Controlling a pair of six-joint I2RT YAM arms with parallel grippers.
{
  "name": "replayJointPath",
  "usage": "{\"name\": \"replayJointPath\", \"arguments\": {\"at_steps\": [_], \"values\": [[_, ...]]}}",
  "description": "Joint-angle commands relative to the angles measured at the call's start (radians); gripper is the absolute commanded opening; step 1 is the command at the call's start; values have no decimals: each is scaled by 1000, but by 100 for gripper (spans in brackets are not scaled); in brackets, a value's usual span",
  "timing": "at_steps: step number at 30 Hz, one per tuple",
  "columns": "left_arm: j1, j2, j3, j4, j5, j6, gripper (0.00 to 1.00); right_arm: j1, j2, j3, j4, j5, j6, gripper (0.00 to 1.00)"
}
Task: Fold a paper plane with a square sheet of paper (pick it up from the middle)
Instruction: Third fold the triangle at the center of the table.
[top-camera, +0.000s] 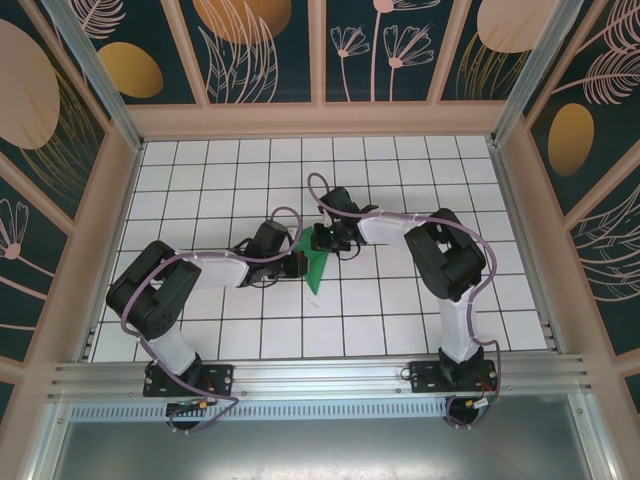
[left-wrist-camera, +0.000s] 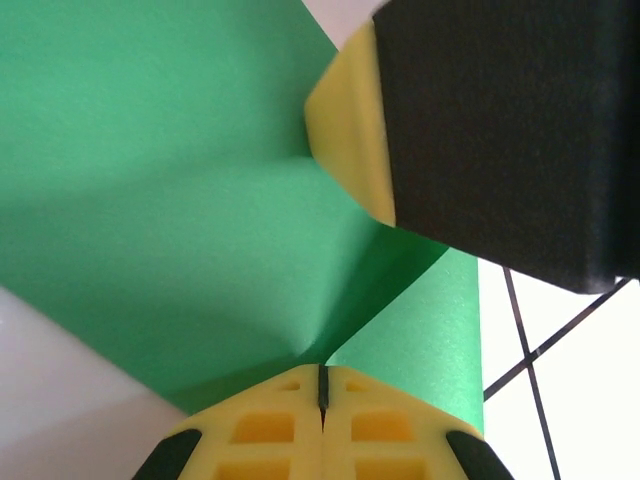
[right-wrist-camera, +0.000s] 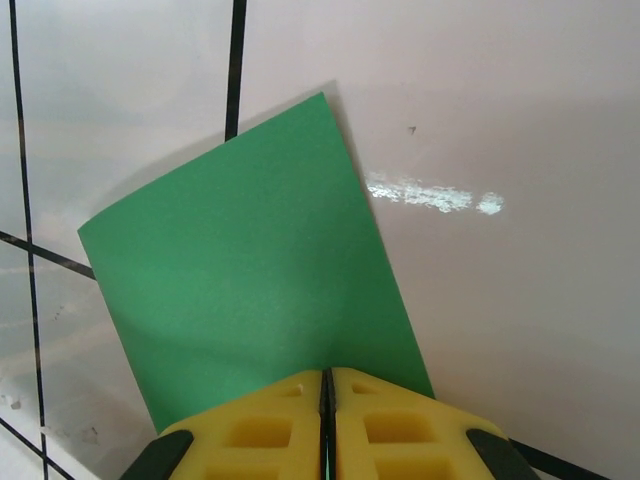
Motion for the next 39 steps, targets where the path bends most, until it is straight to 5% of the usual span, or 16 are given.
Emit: {"name": "replayJointPath", "arguments": {"at_steps": [1,39], "values": [[13,-17,37,-49,-19,53,0,-4,38,28,-78,15,-52,13],[16,-23,-34,-8,-7,15,0,-54,-33,36,60,-210,26,19]]}}
